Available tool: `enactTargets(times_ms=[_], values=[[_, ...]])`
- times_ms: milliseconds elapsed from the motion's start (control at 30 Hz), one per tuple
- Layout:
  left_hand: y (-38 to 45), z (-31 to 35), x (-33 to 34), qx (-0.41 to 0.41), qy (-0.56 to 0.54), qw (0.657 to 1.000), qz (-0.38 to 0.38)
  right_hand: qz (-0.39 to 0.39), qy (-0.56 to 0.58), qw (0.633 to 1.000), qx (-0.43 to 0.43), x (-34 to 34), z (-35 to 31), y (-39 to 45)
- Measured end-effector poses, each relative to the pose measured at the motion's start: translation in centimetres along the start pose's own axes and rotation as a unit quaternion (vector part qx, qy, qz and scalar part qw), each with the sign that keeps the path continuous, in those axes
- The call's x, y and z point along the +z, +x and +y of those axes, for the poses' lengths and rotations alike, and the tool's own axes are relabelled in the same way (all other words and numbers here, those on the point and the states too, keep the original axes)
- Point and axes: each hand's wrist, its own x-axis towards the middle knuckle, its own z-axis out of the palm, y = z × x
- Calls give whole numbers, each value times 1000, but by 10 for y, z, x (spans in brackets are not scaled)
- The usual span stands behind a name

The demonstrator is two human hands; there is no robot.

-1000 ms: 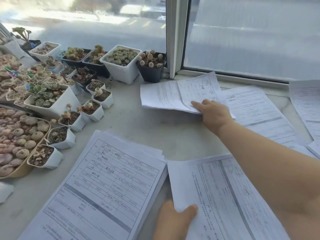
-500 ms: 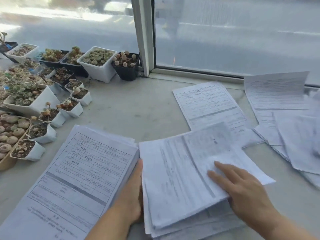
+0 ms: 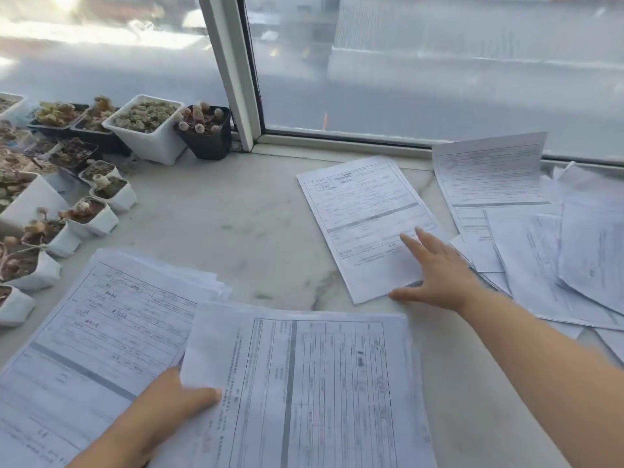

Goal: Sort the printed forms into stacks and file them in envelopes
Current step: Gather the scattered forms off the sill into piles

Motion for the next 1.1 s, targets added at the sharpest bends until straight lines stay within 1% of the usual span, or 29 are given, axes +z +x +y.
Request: enactTargets(times_ms=[67, 233, 367, 433, 533, 567, 633, 700, 733, 767, 800, 833, 900, 967, 1000, 1033, 1100], values=[[-3, 2, 0, -2, 19, 1000, -16, -17, -11, 1000, 23, 3, 10, 14], [-3, 0, 0, 5, -5, 1000, -27, 2, -15, 1000, 14, 9, 18, 25], [-1, -3, 1, 9, -12, 999, -32, 64, -24, 997, 25, 9, 13, 33], [-1, -7, 1, 5, -20, 999, -32, 102, -21, 995, 8, 5, 13, 38], [-1, -15, 1, 12, -70, 997, -29, 91, -9, 996, -3, -17, 18, 37], [-1, -18, 5, 11, -96, 995, -21, 91, -1, 996, -8, -28, 18, 34], [-2, -24, 20, -2, -155, 988, -2, 135, -22, 989, -46, -47, 8, 20], [-6, -28, 47, -14, -179, 982, 52, 217, -113, 964, -105, -52, -15, -7], [-8, -30, 63, -26, -180, 979, 89, 242, -147, 950, -129, -50, -30, -27], [-11, -30, 80, -38, -176, 975, 128, 248, -156, 944, -153, -45, -47, -49], [-17, -29, 97, -48, -174, 970, 161, 205, -154, 953, -163, -35, -64, -69], [-24, -28, 112, -51, -181, 967, 174, 140, -136, 968, -159, -20, -81, -87], [-44, -24, 137, -29, -228, 963, 138, 9, -89, 988, -124, 12, -110, -118], [-56, -17, 155, -15, -260, 960, 102, -60, -47, 992, -100, 35, -134, -140], [-55, -12, 164, -34, -302, 946, 107, -80, -31, 992, -92, 42, -142, -147], [-54, -6, 170, -51, -376, 920, 98, -98, -24, 991, -85, 47, -148, -153], [-56, -2, 168, -45, -541, 840, 10, -117, -20, 990, -77, 53, -155, -162]])
